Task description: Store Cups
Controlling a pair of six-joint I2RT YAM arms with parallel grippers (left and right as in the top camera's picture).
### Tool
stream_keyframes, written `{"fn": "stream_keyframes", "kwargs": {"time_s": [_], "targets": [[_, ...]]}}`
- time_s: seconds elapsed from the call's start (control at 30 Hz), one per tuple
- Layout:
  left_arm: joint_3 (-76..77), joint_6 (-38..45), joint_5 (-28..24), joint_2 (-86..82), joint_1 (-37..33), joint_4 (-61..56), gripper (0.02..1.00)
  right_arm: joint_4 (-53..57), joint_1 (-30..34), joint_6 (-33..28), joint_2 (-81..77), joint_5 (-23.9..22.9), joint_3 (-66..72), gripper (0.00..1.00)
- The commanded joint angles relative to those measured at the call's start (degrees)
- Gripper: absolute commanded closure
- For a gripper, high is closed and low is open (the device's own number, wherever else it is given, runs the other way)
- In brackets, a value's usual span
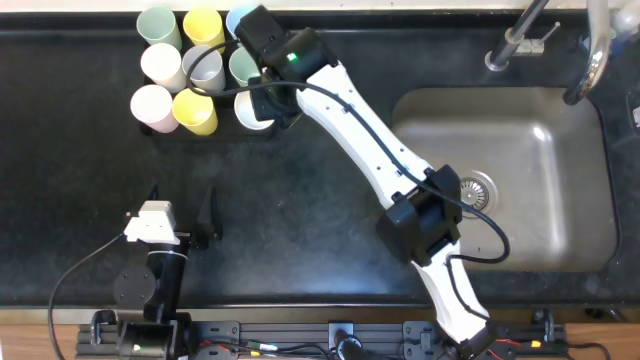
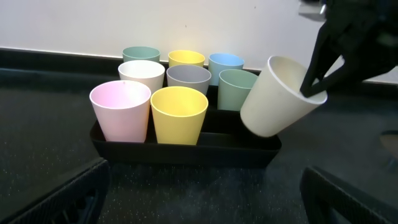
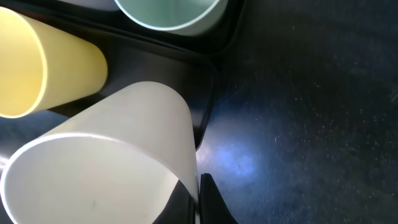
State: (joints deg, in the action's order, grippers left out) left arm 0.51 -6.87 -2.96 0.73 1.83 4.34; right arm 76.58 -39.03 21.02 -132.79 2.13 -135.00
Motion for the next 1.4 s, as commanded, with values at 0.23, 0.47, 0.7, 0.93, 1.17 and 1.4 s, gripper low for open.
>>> {"fn": "stream_keyframes", "kwargs": {"time_s": [0.23, 0.47, 0.7, 0.93, 1.17, 1.4], "targets": [[-0.04, 1.46, -0.76, -0.57, -0.11, 0.28, 0.018, -2.27, -0.90, 0.92, -1.92, -1.75, -1.77, 0.958], [-0.04, 1.46, -0.76, -0.57, -0.11, 0.28, 0.018, -2.62, -1.86, 1.70, -2.93, -1.79, -1.75, 0.956], [-0.04, 1.46, -0.76, -0.57, -0.11, 0.28, 0.018, -2.21, -2.29, 1.73, -5.03, -1.77, -1.75, 0.958], [-0.04, 1.46, -0.79, -0.57, -0.11, 0.28, 0.018, -2.34, -2.32, 1.77, -5.46, -2.29, -1.75, 0.958], [-0.04, 1.46, -0.76, -0.57, -0.11, 0.28, 0.018, -2.51, -2.12, 3.23, -5.46, -5.73, -1.75, 0.956], [-0.04, 1.46, -0.76, -0.57, -0.11, 0.28, 0.018, -3.54, -1.92, 4.37, -5.46, -9.07, -1.75, 0.958]]}}
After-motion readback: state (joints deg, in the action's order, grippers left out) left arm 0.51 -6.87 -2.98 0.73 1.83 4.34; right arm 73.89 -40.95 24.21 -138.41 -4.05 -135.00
